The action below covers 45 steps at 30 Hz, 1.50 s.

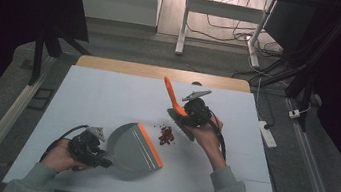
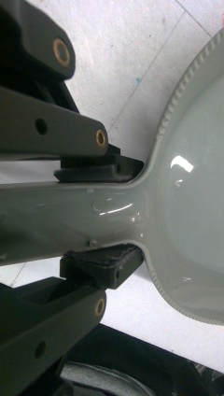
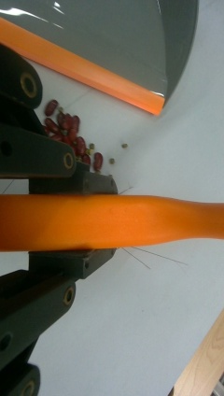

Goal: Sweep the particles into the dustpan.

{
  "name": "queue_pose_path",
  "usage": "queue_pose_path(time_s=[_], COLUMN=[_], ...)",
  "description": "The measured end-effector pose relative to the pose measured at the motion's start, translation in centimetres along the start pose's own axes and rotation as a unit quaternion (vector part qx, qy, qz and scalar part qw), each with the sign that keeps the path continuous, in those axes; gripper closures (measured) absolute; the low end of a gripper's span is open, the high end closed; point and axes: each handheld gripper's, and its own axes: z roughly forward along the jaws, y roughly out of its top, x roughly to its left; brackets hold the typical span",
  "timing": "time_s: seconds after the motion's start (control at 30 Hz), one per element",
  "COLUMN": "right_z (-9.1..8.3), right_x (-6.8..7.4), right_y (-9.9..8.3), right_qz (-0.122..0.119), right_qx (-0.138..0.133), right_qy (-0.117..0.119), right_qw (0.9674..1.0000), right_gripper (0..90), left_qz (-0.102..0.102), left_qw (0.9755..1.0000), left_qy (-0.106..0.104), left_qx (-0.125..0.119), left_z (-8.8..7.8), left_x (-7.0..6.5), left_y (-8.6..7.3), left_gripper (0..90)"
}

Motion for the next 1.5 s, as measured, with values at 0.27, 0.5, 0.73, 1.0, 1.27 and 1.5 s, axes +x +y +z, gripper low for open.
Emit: queue_pose_path(time_s=[0.27, 0.5, 0.73, 1.0, 1.27, 1.5], right_z=[2.0, 2.6, 3.1, 3.8, 4.3, 4.5], right_x=[0.0, -0.5, -0.4, 0.1, 1.3, 2.1], right_y=[1.0, 0.8, 1.1, 1.5, 2.0, 2.2], right_qz=[-0.001, 0.009, 0.005, -0.002, -0.028, -0.039], right_qx=[0.019, 0.023, 0.026, 0.035, 0.053, 0.059], right_qy=[-0.012, -0.019, -0.023, -0.02, -0.012, -0.005], right_qw=[0.9998, 0.9995, 0.9994, 0.9992, 0.9981, 0.9975], right_gripper=[70.6, 70.6, 70.6, 70.6, 70.7, 70.6], left_qz=[-0.003, -0.003, -0.006, -0.008, -0.01, -0.013], left_qw=[1.0, 1.0, 1.0, 1.0, 0.9999, 0.9999], left_qy=[-0.002, -0.005, -0.002, -0.001, -0.005, -0.008], left_qx=[0.0, 0.002, 0.001, 0.001, 0.002, 0.003], left_z=[0.2, 0.3, 0.3, 0.3, 0.5, 0.5], left_x=[0.1, 0.2, 0.2, 0.1, 0.1, 0.2], left_y=[0.3, 0.5, 0.6, 0.6, 0.7, 0.8], left_gripper=[61.5, 61.5, 61.5, 61.5, 61.5, 61.6])
